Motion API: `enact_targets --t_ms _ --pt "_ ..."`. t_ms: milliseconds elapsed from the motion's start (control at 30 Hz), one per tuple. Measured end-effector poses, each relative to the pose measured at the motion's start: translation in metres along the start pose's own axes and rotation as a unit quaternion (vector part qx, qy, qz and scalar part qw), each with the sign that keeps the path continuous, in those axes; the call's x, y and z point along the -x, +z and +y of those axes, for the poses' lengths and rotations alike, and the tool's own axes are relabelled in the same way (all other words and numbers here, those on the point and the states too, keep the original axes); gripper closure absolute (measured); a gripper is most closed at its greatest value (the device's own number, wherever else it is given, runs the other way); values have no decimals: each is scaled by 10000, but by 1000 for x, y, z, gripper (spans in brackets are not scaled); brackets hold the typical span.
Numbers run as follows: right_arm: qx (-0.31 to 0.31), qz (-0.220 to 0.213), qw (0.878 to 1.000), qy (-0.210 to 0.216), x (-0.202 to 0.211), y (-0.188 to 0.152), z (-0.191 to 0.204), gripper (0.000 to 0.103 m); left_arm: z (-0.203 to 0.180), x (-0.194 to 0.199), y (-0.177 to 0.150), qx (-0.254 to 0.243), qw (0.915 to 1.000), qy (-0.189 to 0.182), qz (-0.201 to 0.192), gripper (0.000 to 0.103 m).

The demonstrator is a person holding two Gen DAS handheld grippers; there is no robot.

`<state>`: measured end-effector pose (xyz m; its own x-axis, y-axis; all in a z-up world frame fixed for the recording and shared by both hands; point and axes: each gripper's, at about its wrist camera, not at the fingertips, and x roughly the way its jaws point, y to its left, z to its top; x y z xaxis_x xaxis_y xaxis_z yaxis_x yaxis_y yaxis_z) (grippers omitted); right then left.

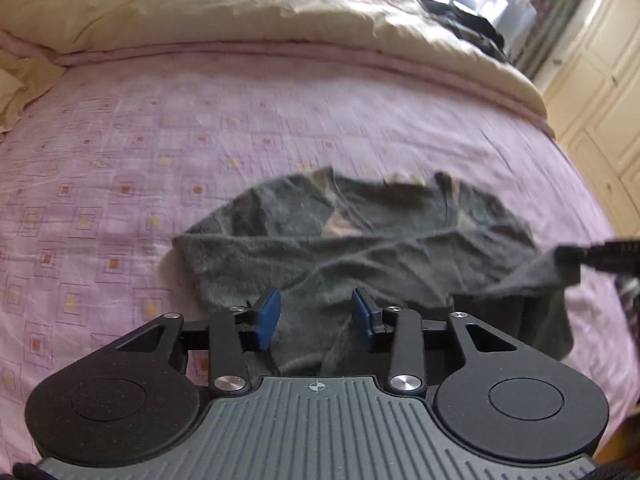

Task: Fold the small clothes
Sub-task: 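Lift the held hem with both tools and fold it toward the collar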

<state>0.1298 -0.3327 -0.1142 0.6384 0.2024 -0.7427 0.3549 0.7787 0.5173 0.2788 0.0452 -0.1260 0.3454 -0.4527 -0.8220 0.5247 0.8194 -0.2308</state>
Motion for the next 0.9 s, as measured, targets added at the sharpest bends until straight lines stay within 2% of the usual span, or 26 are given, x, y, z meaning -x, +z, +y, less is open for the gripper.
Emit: enact_targets --t_ms 100,167,367,500,567,600,633,767,900 --pt "-149 21 9998 -142 -4 -5 -4 92 -10 -21 -15 -475 9978 -210 414 65" --pt "-223 31 9996 -176 -5 -7 -5 92 -15 -30 -20 -637 9961 -349 507 64" --pt "-141 106 9997 -179 -12 -6 -4 92 -23 -58 -11 -869 9936 -459 557 63" --pt "-88 145 9998 -92 -16 -4 -5 91 -26 -72 -2 -958 9928 -408 594 64" --pt "-74 156 9998 -54 -17 -5 -6 91 -28 -74 -1 -884 9938 -350 579 71" --pt "-75 158 9998 -51 -17 -5 -7 91 -30 -73 -1 -855 9942 -305 579 89" --pt "-79 159 9998 -43 -16 -6 -8 91 -32 -72 -3 -827 9946 -320 540 99" --pt "-129 122 9998 10 -5 -10 -13 91 -40 -53 -12 -698 9972 -197 206 99" --pt "-179 71 9998 97 15 -10 -15 91 -37 -10 -16 -190 9987 123 -448 99"
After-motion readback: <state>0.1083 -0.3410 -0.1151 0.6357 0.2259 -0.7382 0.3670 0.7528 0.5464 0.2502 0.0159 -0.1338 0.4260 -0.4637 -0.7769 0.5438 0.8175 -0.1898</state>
